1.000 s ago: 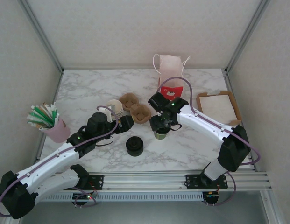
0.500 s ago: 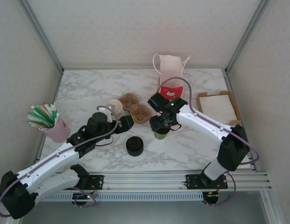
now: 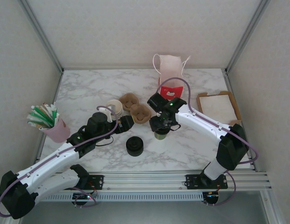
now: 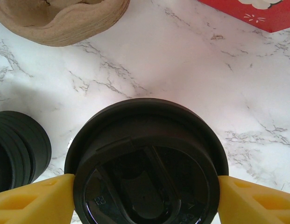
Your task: Pack the takeout coffee
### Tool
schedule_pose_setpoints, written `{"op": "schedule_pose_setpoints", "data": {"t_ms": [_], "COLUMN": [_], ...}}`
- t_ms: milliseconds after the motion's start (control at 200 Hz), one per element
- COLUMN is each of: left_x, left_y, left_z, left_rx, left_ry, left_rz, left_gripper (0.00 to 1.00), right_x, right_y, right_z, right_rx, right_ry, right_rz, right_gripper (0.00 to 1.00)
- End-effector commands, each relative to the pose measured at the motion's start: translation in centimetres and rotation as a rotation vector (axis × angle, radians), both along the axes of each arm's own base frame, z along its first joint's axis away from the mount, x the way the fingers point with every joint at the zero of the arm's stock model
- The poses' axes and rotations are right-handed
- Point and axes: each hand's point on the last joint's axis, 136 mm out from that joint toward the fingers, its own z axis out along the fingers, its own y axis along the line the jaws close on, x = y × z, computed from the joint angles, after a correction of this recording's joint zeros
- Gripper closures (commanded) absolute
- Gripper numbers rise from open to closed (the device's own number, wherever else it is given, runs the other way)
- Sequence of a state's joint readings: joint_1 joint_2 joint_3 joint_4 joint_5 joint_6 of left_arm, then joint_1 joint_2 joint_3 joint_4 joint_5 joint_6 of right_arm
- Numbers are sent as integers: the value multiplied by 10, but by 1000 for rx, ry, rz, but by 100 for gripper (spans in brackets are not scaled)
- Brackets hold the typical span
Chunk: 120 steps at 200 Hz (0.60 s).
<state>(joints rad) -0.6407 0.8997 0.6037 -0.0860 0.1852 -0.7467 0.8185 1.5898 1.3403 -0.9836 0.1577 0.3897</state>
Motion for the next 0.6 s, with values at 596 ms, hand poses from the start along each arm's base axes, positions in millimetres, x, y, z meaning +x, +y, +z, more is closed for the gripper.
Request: {"op": "schedule_pose_setpoints", "data": {"t_ms": [596], "left_x": [2], "left_y": [0], "left_z": [-1], "left_rx": [15], "left_ry": [-17], "left_rz": [3], "left_gripper": [0], "right_x": [-2], "right_y": [-5], "right_z": [-20], "right_rx": [-26], "right_ry": [53], "right_rz": [-25], "right_gripper": [24]}}
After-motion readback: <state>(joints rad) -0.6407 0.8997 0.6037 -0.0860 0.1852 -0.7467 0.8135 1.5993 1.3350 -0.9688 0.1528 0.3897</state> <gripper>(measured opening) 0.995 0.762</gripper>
